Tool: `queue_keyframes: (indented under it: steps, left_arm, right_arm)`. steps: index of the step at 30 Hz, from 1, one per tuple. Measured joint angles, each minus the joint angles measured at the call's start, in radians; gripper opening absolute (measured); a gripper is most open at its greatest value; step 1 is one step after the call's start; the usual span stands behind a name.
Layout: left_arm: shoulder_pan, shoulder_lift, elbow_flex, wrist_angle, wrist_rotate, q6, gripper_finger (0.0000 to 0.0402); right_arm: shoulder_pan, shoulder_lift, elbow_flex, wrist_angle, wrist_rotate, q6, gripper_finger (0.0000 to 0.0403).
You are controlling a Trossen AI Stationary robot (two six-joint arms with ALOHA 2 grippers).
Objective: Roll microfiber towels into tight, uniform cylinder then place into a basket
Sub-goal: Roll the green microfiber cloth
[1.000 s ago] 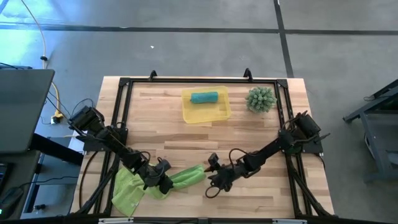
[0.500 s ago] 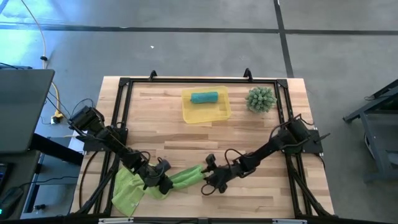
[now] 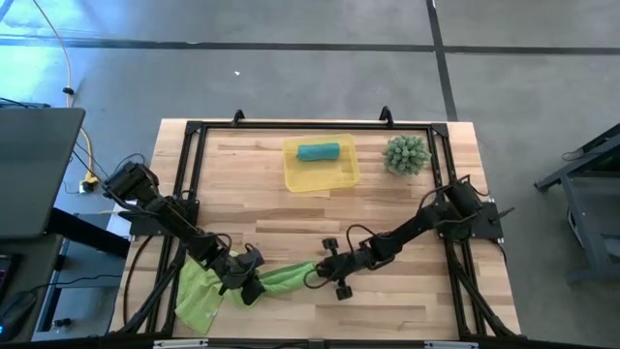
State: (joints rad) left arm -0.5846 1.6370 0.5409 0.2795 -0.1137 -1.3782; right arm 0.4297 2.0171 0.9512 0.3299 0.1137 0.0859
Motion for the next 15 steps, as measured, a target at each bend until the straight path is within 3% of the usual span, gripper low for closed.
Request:
queue_keyframes:
  steps: [5, 15]
  left_arm:
    - [0.0, -0.004, 0.004, -0.048, -0.003, -0.029, 0.0021]
    - [0.0, -0.004, 0.004, -0.048, -0.003, -0.006, 0.0021]
  right_arm:
    - [0.001, 0.001, 0.0, -0.005, 0.023, -0.16, 0.0045]
    - [0.004, -0.06, -0.006, -0.083, 0.068, -0.225, 0.0218]
